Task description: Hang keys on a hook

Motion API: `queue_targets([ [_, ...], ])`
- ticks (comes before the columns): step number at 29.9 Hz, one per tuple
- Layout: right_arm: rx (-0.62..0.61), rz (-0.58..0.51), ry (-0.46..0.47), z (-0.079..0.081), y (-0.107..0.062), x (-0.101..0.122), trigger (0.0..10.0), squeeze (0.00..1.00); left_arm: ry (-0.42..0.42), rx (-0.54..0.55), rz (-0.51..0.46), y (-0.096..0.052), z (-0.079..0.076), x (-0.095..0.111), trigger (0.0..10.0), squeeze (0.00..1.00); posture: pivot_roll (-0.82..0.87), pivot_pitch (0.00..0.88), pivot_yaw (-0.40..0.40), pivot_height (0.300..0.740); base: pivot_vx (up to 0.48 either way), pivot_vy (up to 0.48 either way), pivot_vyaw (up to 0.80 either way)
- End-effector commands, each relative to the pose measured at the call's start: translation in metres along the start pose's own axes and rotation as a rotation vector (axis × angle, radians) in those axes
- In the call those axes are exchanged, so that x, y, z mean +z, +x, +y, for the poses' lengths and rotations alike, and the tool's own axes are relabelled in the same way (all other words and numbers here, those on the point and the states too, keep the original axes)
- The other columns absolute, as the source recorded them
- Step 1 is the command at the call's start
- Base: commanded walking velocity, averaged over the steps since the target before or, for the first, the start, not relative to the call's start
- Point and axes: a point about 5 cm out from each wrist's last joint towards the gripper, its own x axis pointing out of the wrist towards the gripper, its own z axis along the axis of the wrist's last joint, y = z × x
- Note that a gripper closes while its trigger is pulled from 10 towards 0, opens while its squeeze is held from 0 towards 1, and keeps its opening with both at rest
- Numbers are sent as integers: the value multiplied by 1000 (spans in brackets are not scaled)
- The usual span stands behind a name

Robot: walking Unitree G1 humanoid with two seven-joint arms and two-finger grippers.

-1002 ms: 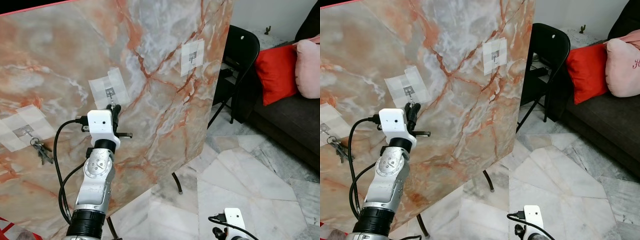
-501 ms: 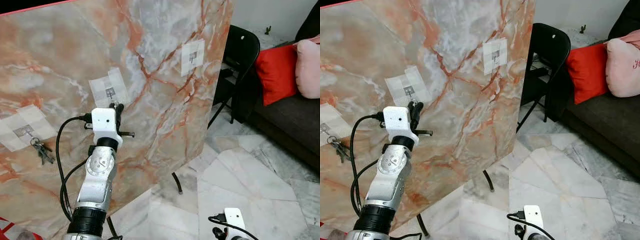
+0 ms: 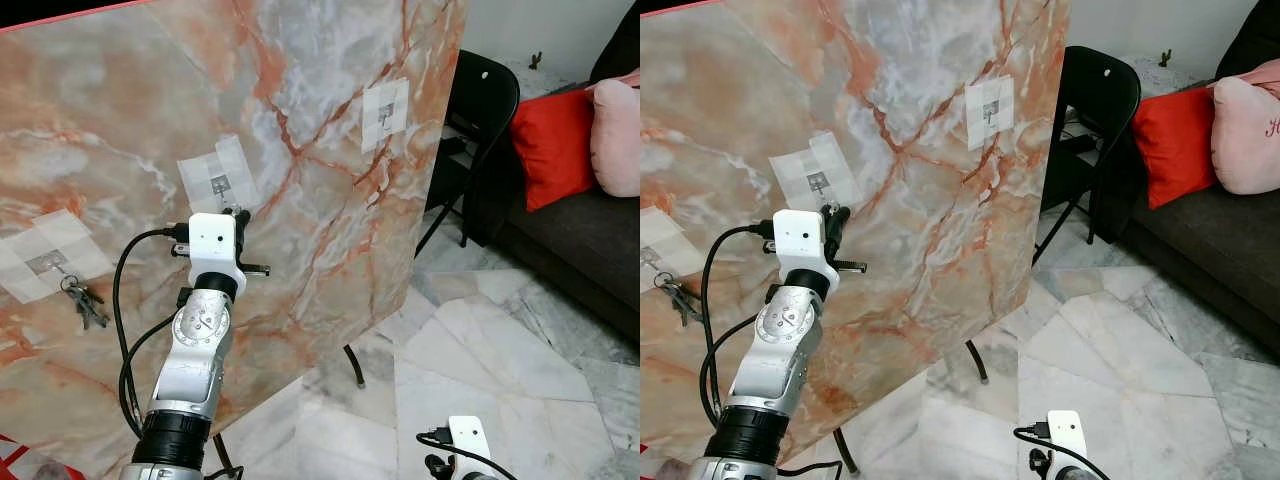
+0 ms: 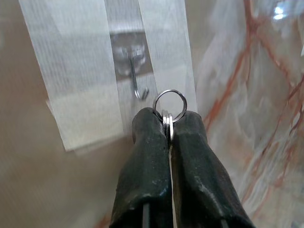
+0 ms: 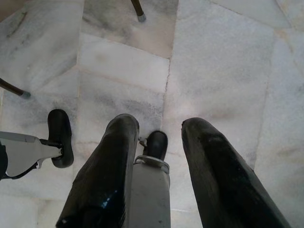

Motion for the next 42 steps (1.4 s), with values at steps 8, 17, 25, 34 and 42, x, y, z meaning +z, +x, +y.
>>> queue_targets([
  [8, 2, 8, -4, 1, 0, -2, 10000, 0, 7, 30, -23, 4, 4, 10, 10000, 0, 24, 37, -8, 740, 0, 0, 0],
  [17, 2, 9, -7, 1, 0, -2, 10000, 0, -1, 35, -4, 4, 4, 8, 10000, 0, 24, 37, -8, 740, 0, 0, 0],
  [25, 1, 8, -8, 1, 0, -2, 10000, 0, -24, 45, 13, 4, 5, 7, 10000, 0, 25, 38, -8, 740, 0, 0, 0],
  [34, 3, 8, -9, 1, 0, -2, 10000, 0, -41, 62, 20, 5, 7, 7, 10000, 0, 25, 38, -8, 740, 0, 0, 0],
  [42, 3, 8, -9, 1, 0, -2, 10000, 0, -45, 52, 12, 5, 5, 9, 10000, 0, 24, 40, -7, 740, 0, 0, 0],
])
